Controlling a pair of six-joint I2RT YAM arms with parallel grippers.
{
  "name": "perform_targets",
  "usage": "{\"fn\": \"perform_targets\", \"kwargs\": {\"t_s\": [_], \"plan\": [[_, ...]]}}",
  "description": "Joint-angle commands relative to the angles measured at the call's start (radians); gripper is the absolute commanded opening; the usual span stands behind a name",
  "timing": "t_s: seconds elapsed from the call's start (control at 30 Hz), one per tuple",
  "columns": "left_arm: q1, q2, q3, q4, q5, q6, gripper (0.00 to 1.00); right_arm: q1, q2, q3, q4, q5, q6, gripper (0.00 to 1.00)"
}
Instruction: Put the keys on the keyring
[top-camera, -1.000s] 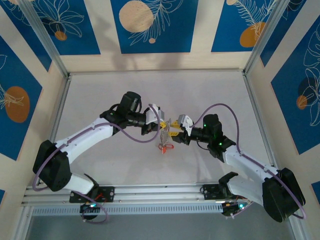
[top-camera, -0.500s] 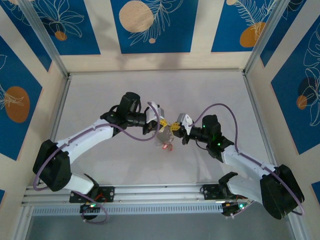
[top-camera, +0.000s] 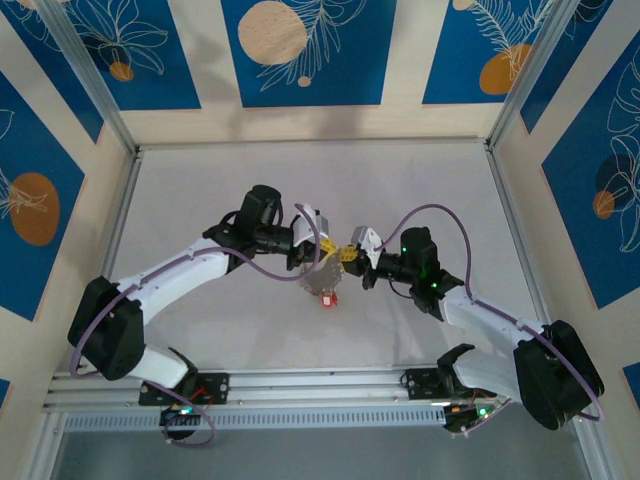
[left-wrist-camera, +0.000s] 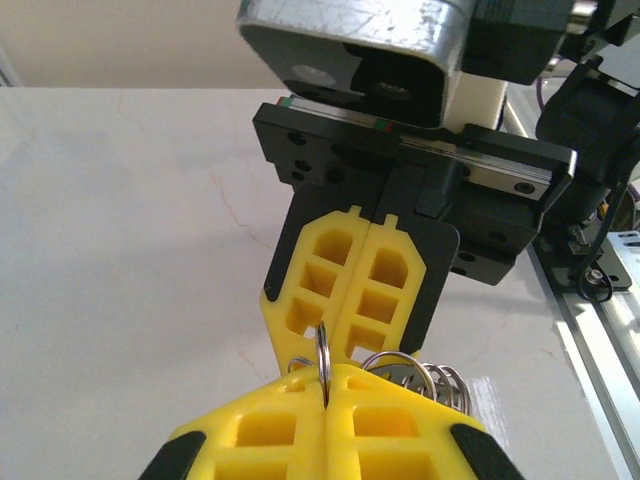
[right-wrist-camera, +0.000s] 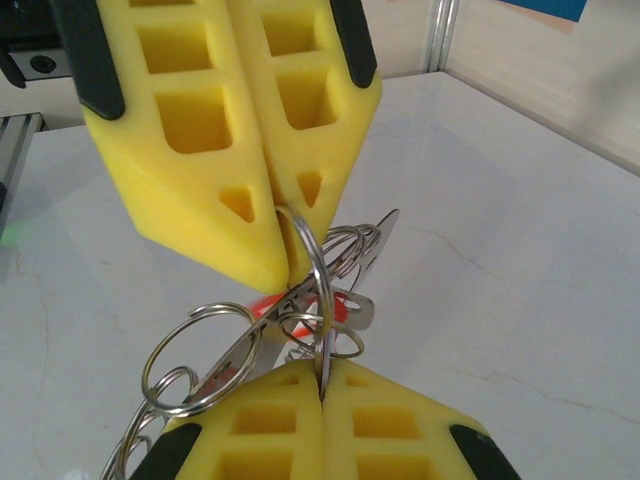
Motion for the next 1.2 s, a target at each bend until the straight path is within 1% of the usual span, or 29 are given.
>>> {"fn": "perform_targets", "kwargs": {"t_s": [0.0,0.07,0.17,0.3,0.4,0.73,0.87,0.97,1.17], "plan": [[0.005,-0.011,0.006,0.065,0.122,0.047,0.00,-0.007,-0.021,0.028,-0.037,-0.071,-0.027,0.00],[0.006,-0.018,0.015,0.018,0.147,0.092,0.00,-0.014,-0.042,0.023,-0.034,-0.086,-0.038,0.00],[0.012,-0.030,0.031,-0.073,0.167,0.171,0.00,-0.021,-0.079,0.016,-0.042,-0.070,-0.053,0.00],[0.023,-0.045,0.042,-0.147,0.145,0.220,0.00,-0.028,-0.126,0.013,-0.077,-0.054,-0.079,0.00],[0.028,-0.047,0.044,-0.171,0.105,0.227,0.00,-0.029,-0.149,0.016,-0.109,-0.051,-0.096,0.00],[0.030,-0.051,0.045,-0.195,0.038,0.231,0.00,-0.028,-0.171,0.035,-0.155,-0.038,-0.126,0.00],[0.027,-0.047,0.061,-0.246,0.016,0.269,0.00,-0.025,-0.171,0.050,-0.164,-0.022,-0.131,0.00],[0.022,-0.047,0.066,-0.276,0.006,0.294,0.00,-0.019,-0.159,0.076,-0.206,0.017,-0.152,0.00],[-0.005,-0.018,0.093,-0.332,-0.039,0.326,0.00,0.007,-0.135,0.142,-0.272,0.043,-0.196,0.00]]}}
